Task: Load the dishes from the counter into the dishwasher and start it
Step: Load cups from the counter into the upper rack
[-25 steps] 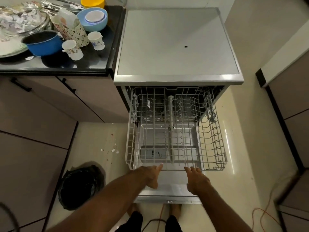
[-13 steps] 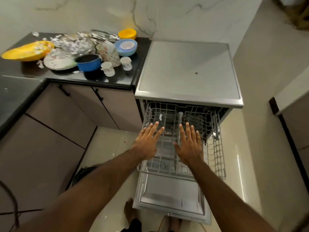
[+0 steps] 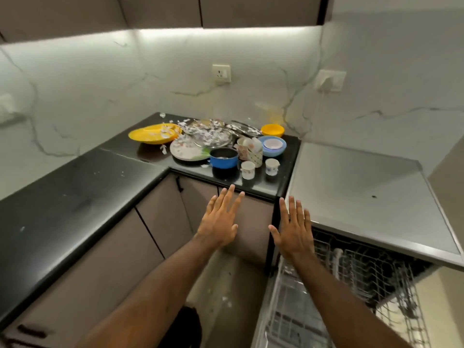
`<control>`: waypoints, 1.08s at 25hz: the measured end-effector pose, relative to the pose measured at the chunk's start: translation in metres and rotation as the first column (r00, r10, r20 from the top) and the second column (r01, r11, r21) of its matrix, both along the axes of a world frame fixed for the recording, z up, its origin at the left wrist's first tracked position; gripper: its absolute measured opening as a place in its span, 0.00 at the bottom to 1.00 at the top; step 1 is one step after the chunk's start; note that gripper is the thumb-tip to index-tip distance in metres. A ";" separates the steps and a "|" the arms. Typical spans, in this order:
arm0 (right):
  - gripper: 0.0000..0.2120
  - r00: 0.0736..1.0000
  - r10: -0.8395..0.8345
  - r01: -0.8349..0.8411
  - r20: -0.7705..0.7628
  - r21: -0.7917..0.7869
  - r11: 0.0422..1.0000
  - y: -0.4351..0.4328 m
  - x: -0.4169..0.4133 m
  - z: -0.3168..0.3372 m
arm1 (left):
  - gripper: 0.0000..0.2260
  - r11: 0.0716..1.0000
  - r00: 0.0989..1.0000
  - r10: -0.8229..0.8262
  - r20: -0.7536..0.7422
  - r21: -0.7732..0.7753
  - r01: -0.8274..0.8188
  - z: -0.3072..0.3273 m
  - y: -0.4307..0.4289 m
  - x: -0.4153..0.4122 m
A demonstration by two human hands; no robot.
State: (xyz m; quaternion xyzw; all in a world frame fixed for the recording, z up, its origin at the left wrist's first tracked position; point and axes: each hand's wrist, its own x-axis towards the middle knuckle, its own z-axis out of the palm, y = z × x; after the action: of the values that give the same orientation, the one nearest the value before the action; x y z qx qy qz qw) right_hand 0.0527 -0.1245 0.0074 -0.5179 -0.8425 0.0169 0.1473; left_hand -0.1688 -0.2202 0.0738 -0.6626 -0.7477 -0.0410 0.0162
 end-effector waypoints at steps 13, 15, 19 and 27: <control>0.45 0.992 -0.105 0.107 -0.073 0.019 0.994 -0.003 -0.167 0.078 | 0.50 0.993 0.999 -0.032 -0.012 0.110 0.033 0.068 -0.006 -0.165; 0.45 0.991 -0.113 0.115 -0.073 0.014 0.993 0.000 -0.165 0.079 | 0.49 0.993 0.998 -0.056 -0.023 0.106 0.058 0.070 0.000 -0.168; 0.44 0.991 -0.126 0.125 -0.050 -0.022 0.992 0.007 -0.161 0.073 | 0.49 0.992 0.996 -0.091 0.016 0.087 0.090 0.067 0.017 -0.166; 0.43 0.990 -0.130 0.124 -0.046 -0.113 0.986 0.056 -0.162 0.055 | 0.48 0.991 0.991 -0.133 0.031 -0.005 0.133 0.040 0.073 -0.169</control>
State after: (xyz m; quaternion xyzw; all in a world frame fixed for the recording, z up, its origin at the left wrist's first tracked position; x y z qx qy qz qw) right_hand -0.1091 -0.0683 0.0624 -0.5771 -0.8014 0.0676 0.1419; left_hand -0.3379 -0.1475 0.1134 -0.7103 -0.7021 -0.0495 -0.0005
